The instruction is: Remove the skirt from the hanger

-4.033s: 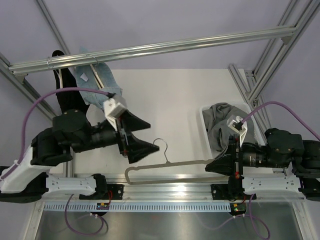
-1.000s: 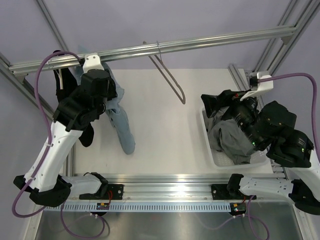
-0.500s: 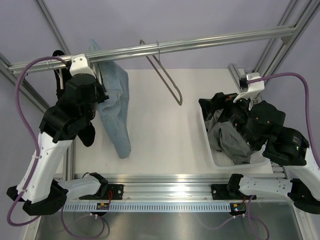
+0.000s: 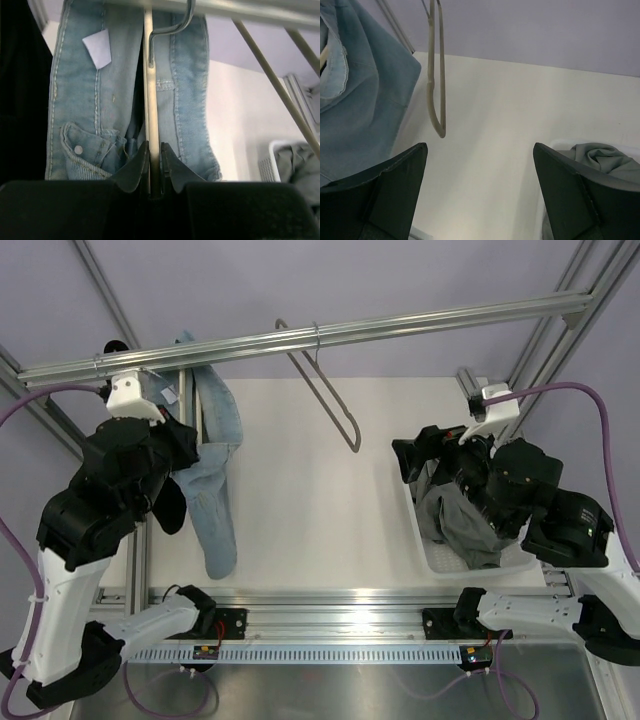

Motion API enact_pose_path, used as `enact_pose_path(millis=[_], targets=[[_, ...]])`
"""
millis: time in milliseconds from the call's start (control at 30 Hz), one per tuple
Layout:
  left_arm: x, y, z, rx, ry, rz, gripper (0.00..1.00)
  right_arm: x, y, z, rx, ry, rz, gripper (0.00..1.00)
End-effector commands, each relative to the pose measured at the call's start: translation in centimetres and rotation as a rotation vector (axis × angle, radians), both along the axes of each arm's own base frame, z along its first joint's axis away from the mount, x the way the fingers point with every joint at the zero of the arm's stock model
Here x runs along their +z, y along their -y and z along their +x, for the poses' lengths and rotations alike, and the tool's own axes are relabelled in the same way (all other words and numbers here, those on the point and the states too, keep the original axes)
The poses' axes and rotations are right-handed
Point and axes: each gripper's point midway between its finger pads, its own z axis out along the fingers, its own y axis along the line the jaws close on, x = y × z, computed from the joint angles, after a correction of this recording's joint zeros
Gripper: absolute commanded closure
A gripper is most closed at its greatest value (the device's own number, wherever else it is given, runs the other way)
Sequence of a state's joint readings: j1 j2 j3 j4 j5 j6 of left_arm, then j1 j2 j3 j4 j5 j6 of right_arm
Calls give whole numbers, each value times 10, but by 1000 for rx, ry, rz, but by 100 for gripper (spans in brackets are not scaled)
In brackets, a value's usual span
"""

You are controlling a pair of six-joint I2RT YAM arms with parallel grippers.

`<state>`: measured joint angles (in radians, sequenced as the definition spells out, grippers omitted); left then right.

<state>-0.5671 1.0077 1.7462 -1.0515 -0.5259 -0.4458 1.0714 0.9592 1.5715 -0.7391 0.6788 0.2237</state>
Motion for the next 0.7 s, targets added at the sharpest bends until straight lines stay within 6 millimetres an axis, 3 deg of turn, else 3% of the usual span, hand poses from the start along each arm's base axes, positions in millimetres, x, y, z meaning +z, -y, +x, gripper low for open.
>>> enact_pose_path(millis=[0, 33, 100, 167, 200, 433, 533, 667], targets=[[8, 24, -16, -146, 83, -163, 100, -1, -16, -1, 66, -24, -37, 5], [6, 30, -30, -211, 96, -195, 100, -2, -24, -5, 109, -37, -39, 5], [-17, 44, -38, -292, 48, -219, 100, -5, -32, -9, 149, -64, -35, 4], [-23, 48, -53, -350, 50, -240, 100, -8, -44, -16, 210, -91, -21, 2], [-36, 53, -56, -377, 17, -248, 100, -9, -48, -17, 227, -104, -13, 1], [-49, 77, -92, -591, 18, -330, 100, -2, -99, -47, 465, -203, 189, 1], [-48, 85, -99, -645, 25, -360, 100, 16, -130, -66, 619, -241, 341, 1], [-46, 90, -102, -676, 36, -389, 100, 24, -162, -58, 621, -329, 491, 0]])
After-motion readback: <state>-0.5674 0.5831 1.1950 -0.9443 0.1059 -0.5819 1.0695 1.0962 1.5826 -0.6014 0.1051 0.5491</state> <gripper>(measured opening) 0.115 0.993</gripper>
